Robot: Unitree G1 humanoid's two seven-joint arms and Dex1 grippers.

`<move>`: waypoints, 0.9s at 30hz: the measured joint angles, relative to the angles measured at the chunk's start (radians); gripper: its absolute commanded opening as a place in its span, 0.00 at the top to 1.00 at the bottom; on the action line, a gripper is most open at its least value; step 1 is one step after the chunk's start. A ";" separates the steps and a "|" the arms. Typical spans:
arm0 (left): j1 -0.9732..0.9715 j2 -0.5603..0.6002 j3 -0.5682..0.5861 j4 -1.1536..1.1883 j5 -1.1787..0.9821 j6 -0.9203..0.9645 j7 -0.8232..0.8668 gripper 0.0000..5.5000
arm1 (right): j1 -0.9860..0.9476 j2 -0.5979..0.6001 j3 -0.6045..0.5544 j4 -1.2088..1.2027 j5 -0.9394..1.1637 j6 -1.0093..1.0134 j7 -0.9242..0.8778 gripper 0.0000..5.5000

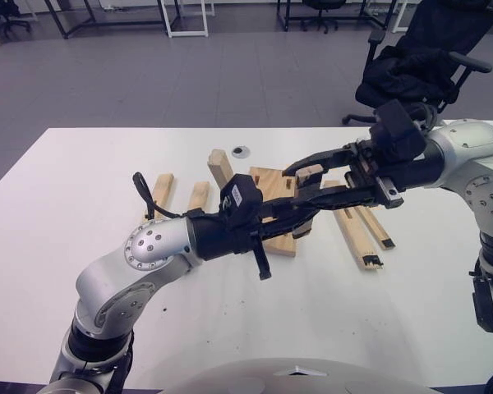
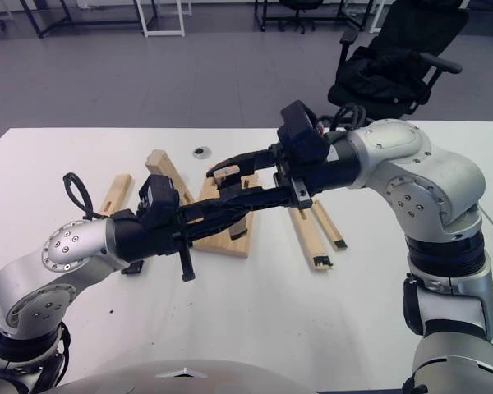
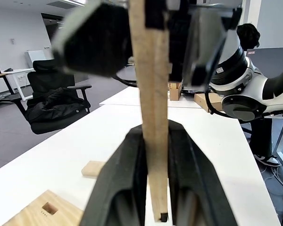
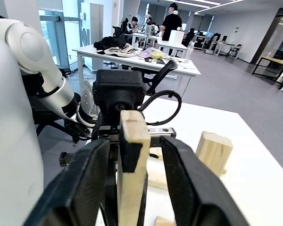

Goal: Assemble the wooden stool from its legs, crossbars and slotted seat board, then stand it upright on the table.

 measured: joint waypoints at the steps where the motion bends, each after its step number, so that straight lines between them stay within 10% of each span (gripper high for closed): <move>1: -0.001 -0.010 0.031 0.012 -0.015 -0.001 0.021 0.93 | 0.031 -0.026 -0.068 0.019 0.028 0.020 -0.024 0.51; 12: -0.172 0.046 0.714 0.428 -0.555 -0.260 0.440 0.93 | 0.232 0.184 -0.359 0.346 -0.056 -0.137 -0.452 0.51; 27: 0.378 -0.233 0.379 0.502 0.057 -0.395 0.421 0.93 | 0.414 0.400 -0.211 0.437 -0.332 -0.340 -0.561 0.51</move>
